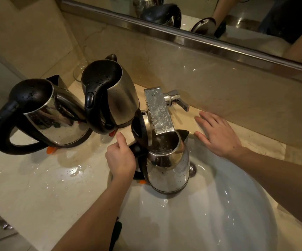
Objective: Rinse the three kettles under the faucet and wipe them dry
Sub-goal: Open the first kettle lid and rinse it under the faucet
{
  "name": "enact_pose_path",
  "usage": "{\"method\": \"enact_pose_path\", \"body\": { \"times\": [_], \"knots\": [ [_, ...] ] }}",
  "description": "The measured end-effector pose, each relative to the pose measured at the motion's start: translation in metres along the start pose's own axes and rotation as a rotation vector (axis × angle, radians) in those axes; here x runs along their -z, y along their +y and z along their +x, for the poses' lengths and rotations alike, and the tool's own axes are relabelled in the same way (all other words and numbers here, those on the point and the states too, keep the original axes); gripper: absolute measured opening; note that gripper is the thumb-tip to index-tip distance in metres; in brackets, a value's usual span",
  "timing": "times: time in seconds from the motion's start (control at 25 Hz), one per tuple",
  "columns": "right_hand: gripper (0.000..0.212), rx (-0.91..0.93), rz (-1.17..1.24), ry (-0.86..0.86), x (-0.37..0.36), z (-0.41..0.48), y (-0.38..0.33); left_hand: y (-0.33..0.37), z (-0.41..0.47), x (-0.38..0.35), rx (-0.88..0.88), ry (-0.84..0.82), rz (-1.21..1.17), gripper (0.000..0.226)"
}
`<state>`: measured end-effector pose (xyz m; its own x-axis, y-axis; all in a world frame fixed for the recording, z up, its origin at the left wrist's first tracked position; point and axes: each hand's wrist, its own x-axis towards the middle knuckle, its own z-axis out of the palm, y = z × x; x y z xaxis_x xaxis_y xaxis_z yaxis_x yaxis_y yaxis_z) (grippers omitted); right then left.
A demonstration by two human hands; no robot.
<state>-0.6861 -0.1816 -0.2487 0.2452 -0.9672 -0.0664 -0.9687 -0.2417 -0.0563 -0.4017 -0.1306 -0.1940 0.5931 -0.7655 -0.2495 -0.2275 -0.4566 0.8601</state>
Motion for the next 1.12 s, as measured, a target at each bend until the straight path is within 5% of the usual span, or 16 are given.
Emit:
{"method": "enact_pose_path", "body": {
  "times": [1.12],
  "knots": [
    [0.067,-0.006,0.014,0.020,-0.0008,0.0003,0.0004,-0.0026,0.0038,0.0051,-0.029,-0.053,0.062,0.061]
  ]
}}
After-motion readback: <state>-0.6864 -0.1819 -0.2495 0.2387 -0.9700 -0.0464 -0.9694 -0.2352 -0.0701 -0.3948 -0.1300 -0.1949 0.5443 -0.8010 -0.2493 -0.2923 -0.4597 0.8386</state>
